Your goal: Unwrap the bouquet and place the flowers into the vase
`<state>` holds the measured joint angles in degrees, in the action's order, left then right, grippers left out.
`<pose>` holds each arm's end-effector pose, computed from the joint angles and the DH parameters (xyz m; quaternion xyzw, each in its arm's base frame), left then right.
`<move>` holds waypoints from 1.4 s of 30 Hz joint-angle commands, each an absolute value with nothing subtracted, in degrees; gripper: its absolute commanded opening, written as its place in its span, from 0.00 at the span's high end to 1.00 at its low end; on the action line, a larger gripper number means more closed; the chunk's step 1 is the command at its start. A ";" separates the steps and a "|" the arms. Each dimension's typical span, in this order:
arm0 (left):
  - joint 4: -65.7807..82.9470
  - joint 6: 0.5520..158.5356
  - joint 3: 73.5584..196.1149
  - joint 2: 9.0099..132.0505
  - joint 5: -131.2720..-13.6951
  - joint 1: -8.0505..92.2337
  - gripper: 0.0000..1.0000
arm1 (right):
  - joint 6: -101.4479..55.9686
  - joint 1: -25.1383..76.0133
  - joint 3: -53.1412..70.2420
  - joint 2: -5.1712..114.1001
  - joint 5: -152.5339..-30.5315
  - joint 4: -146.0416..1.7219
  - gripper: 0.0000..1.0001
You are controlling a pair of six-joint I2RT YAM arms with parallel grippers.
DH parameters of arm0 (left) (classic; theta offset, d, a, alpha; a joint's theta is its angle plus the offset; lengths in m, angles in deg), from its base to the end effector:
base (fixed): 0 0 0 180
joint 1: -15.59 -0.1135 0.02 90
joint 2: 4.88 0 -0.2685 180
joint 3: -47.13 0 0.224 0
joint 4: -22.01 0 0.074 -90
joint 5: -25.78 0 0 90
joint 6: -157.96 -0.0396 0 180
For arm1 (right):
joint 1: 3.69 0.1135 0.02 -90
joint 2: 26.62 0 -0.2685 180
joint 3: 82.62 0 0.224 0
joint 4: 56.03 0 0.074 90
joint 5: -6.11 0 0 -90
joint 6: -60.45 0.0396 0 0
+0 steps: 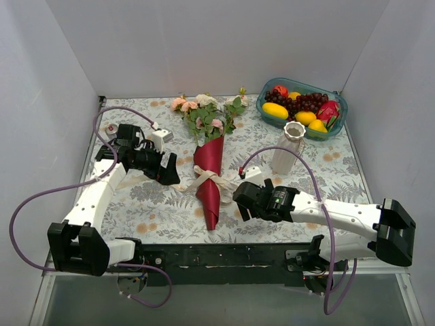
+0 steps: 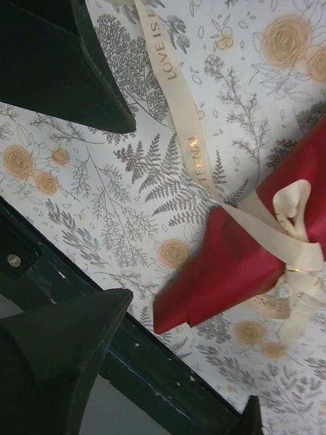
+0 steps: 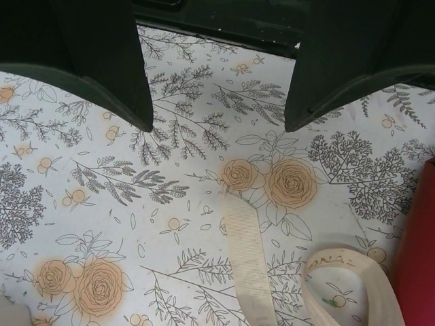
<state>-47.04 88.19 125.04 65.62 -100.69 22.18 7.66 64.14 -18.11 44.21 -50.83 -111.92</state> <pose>0.1987 -0.0467 0.3023 -0.0332 0.9234 -0.3491 0.1560 0.0972 0.1812 0.2476 -0.1798 0.9156 0.0146 0.3593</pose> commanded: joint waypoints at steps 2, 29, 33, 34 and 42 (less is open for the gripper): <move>-41.79 84.31 121.30 68.07 -96.93 26.13 0.02 | 6.13 62.32 -21.29 42.90 -51.99 -106.55 0.15; -21.20 78.69 115.49 84.07 -91.55 36.33 0.19 | -0.37 54.32 -24.19 40.36 -57.00 -98.90 0.16; -21.82 77.98 115.40 84.07 -92.35 37.82 0.15 | -1.08 53.53 -24.89 40.27 -57.35 -97.85 0.16; -21.30 77.98 115.23 84.33 -92.09 38.35 0.15 | -1.08 53.35 -25.16 40.36 -57.44 -97.67 0.16; -20.41 78.69 116.02 87.67 -89.36 38.88 0.51 | -3.01 50.98 -27.18 42.63 -58.67 -92.93 0.16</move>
<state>-21.46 79.19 115.48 87.39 -90.29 38.92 -1.09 52.08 -26.31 41.37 -57.74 -97.67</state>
